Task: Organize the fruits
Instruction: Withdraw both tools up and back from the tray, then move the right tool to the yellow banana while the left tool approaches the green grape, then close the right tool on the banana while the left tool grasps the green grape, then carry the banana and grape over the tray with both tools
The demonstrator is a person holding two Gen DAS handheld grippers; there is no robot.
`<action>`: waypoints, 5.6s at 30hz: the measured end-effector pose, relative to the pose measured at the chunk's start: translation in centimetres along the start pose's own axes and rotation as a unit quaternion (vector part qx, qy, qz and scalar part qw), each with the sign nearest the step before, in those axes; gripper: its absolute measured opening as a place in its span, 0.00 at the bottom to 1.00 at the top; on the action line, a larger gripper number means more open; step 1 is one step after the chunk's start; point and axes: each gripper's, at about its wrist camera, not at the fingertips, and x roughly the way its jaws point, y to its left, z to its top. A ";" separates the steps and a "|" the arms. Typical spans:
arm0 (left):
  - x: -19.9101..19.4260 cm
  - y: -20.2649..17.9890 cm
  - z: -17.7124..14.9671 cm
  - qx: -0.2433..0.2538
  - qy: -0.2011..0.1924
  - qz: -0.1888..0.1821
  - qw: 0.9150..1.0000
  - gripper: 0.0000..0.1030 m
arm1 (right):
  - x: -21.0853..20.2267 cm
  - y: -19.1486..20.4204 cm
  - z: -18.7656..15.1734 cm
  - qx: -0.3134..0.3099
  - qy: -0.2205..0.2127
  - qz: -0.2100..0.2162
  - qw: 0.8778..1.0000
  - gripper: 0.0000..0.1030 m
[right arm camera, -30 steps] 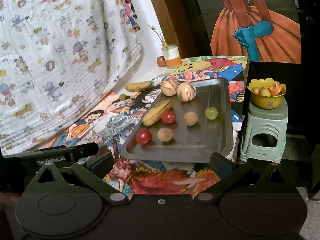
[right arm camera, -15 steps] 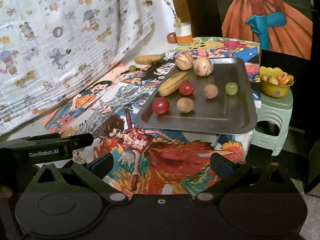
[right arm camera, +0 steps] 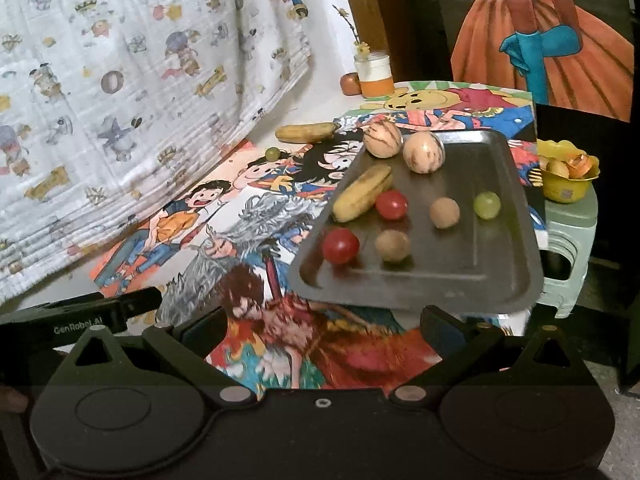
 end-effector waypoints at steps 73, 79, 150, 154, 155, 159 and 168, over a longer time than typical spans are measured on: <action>21.7 -2.2 14.5 0.154 -0.011 0.047 0.987 1.00 | 25.4 -2.6 25.8 -0.214 0.065 0.058 0.973 0.99; 22.6 -2.0 15.5 0.171 -0.037 0.000 0.985 1.00 | 28.4 -2.1 27.0 -0.251 0.078 0.070 0.962 0.99; 24.9 1.7 16.3 0.018 0.011 -0.107 0.994 0.25 | 30.8 1.0 23.9 -0.214 0.056 0.104 0.970 0.33; 23.3 1.6 15.9 0.011 0.007 -0.104 0.995 0.25 | 28.7 0.3 23.1 -0.188 0.055 0.118 0.974 0.33; 22.9 1.5 15.8 0.010 0.006 -0.103 0.995 0.25 | 28.1 0.0 23.0 -0.181 0.054 0.121 0.975 0.33; 21.5 1.2 15.4 0.003 -0.001 -0.102 0.995 0.25 | 25.7 -0.9 22.4 -0.154 0.046 0.133 0.978 0.33; 18.7 -0.8 14.3 -0.003 -0.011 -0.106 0.994 0.25 | 19.8 -3.5 21.4 -0.114 -0.001 0.139 0.984 0.33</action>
